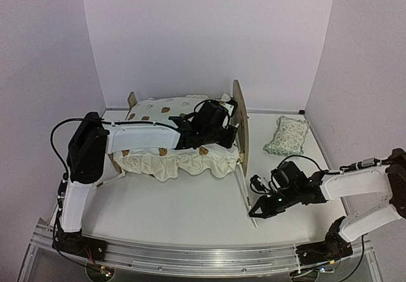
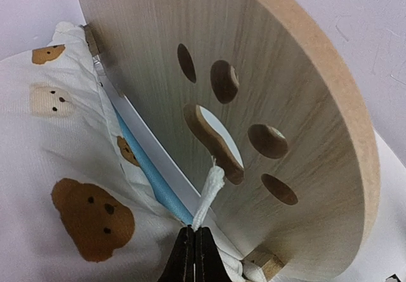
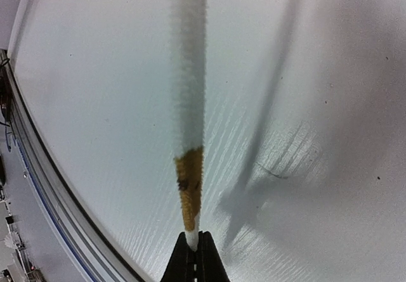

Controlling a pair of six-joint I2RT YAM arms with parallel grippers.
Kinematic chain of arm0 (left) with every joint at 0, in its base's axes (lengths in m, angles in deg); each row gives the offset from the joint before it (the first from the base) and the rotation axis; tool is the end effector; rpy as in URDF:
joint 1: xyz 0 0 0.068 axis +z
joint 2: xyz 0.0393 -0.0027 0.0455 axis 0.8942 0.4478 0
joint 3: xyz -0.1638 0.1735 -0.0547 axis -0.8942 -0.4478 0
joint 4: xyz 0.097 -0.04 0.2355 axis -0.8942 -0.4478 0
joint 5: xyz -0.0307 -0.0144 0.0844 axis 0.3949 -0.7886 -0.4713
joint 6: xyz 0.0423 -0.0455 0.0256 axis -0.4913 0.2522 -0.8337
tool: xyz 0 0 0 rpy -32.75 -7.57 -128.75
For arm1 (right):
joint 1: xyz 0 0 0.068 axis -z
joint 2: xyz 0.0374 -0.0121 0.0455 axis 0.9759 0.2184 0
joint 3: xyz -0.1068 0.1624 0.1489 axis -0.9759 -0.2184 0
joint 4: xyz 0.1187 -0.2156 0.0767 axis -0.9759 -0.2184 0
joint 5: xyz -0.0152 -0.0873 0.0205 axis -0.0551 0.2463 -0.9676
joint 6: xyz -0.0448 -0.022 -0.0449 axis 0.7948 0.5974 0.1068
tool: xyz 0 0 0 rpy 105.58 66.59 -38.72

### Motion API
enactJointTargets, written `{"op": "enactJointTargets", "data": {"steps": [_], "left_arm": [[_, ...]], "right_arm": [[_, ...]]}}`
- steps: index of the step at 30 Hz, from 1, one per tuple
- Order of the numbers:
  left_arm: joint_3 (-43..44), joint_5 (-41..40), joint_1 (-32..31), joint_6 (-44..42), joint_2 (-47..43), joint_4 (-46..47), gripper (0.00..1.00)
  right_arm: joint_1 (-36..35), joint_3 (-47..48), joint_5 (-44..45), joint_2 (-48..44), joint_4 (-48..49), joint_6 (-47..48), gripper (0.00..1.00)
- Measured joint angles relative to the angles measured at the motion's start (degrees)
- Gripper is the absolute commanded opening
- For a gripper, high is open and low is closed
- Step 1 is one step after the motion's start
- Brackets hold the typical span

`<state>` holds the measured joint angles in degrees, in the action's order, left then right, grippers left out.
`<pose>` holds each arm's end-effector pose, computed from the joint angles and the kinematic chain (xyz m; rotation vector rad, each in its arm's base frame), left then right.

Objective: Set up the pet bed

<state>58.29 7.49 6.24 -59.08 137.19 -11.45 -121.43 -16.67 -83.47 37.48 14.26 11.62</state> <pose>0.2846 -0.4210 0.2162 0.6665 1.9945 -0.5474 0.1603 0.1786 0.0940 -0.5970 2.6178 0.8434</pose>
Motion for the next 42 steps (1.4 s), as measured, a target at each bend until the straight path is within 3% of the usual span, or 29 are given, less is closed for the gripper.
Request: {"op": "enactJointTargets", "data": {"steps": [5,9,11,13,18,26,36,42], "left_arm": [[2.06,1.01,0.55,-0.02,2.38,-0.06,0.00],[2.41,1.92,0.91,-0.02,2.90,-0.02,0.03],[2.41,2.79,1.09,-0.07,2.89,0.48,0.12],[2.37,3.77,1.32,-0.40,2.85,1.01,0.27],[-1.01,6.27,1.63,-1.05,0.12,1.30,0.57],[-9.14,7.21,1.61,-2.00,-11.44,0.57,0.77],[-25.03,-4.32,1.69,-1.66,-36.43,-5.21,0.80],[-38.27,-11.73,1.72,4.58,-48.61,-12.74,0.74]], "right_arm": [[-0.32,-1.39,2.15,-1.71,0.17,-1.43,0.02],[-0.37,-0.98,3.23,-1.33,-0.57,-1.59,0.23],[-0.43,-0.15,3.92,-1.05,-2.65,-1.41,0.33],[-0.43,1.04,4.66,-0.99,-4.89,-1.28,0.41],[-0.53,7.26,6.94,-2.39,-10.66,0.08,0.53],[-0.69,20.13,12.68,-5.08,-17.70,1.84,0.57],[-0.73,32.85,25.78,-0.84,-21.48,2.96,0.61],[0.37,49.50,29.37,8.28,-23.93,7.22,0.62]]}}
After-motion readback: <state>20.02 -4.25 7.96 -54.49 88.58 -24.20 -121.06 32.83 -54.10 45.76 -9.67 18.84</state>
